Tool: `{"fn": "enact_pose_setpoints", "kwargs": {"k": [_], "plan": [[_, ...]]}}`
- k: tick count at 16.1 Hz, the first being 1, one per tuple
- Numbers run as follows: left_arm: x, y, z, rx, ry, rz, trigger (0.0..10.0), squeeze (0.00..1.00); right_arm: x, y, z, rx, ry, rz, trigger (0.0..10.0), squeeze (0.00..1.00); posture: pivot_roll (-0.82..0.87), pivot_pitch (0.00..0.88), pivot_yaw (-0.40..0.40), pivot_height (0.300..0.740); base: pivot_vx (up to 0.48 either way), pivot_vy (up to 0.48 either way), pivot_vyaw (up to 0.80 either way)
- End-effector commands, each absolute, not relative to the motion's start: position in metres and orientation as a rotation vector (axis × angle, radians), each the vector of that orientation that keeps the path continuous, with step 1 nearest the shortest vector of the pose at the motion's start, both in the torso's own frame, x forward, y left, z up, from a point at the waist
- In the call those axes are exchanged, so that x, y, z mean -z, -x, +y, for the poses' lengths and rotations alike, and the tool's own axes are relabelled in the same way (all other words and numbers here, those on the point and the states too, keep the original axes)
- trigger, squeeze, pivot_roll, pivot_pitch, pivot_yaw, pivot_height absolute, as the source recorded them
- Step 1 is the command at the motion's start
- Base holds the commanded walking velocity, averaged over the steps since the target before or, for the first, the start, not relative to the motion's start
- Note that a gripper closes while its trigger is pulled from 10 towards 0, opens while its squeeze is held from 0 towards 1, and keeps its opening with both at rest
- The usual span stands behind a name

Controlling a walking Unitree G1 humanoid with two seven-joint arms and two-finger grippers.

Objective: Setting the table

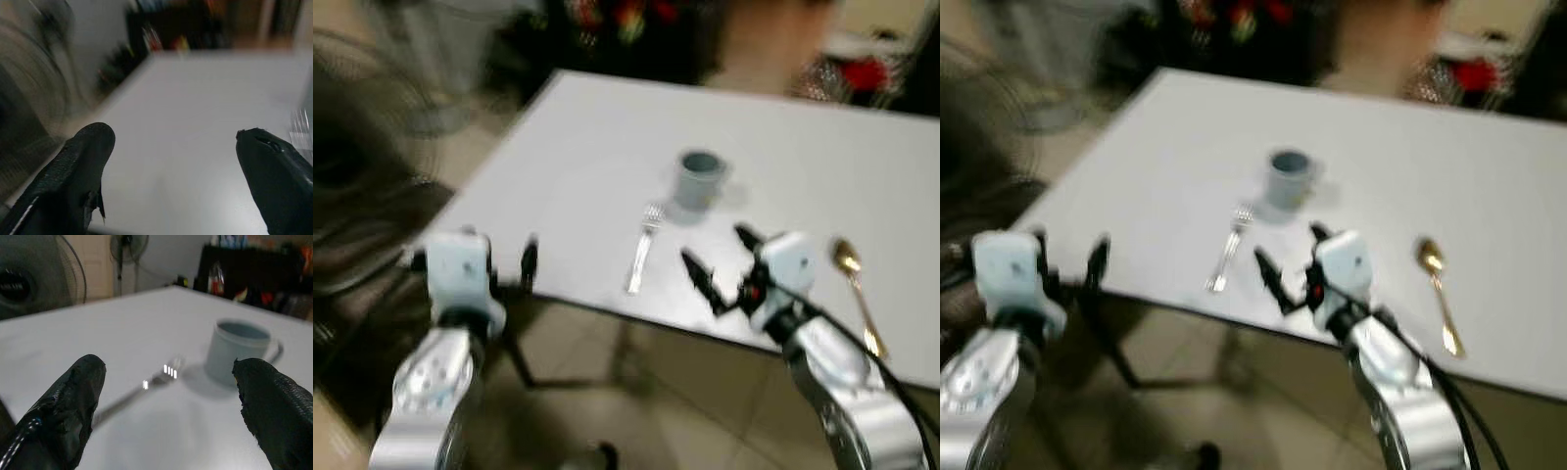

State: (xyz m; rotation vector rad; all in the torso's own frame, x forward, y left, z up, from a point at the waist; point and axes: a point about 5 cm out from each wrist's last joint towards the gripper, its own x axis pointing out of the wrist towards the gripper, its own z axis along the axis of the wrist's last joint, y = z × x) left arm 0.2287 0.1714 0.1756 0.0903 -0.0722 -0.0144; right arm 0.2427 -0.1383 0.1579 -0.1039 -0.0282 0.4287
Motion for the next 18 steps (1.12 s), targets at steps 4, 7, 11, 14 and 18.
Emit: {"fn": "enact_pose_setpoints", "kwargs": {"k": [4,7,11,14,18], "plan": [[-0.166,-0.233,0.165,0.098,-0.143,0.025,10.0,1.00,-0.151,-0.242,-0.148,-0.357,0.094,0.000,10.0,1.00,-0.05,0.018,0.051,0.740,0.000,0.000,0.80],[-0.160,-0.234,0.163,0.047,-0.134,0.003,10.0,0.63,-0.153,-0.243,-0.135,-0.423,0.087,-0.022,10.0,1.00,-0.03,0.010,0.003,0.740,0.000,0.000,0.80],[-0.158,-0.233,0.173,-0.019,-0.203,0.025,10.0,0.00,-0.153,-0.249,-0.134,-0.424,0.091,-0.018,10.0,1.00,-0.02,0.018,-0.007,0.740,0.000,0.000,0.80],[-0.161,-0.235,0.177,-0.044,-0.197,0.020,10.0,0.00,-0.153,-0.249,-0.138,-0.400,0.100,-0.018,10.0,1.00,-0.01,0.021,-0.012,0.740,0.000,0.000,0.80],[-0.167,-0.238,0.172,-0.009,-0.309,-0.014,10.0,0.00,-0.157,-0.252,-0.134,-0.412,0.039,-0.051,10.0,1.00,-0.02,0.026,-0.017,0.740,0.000,0.000,0.80]]}}
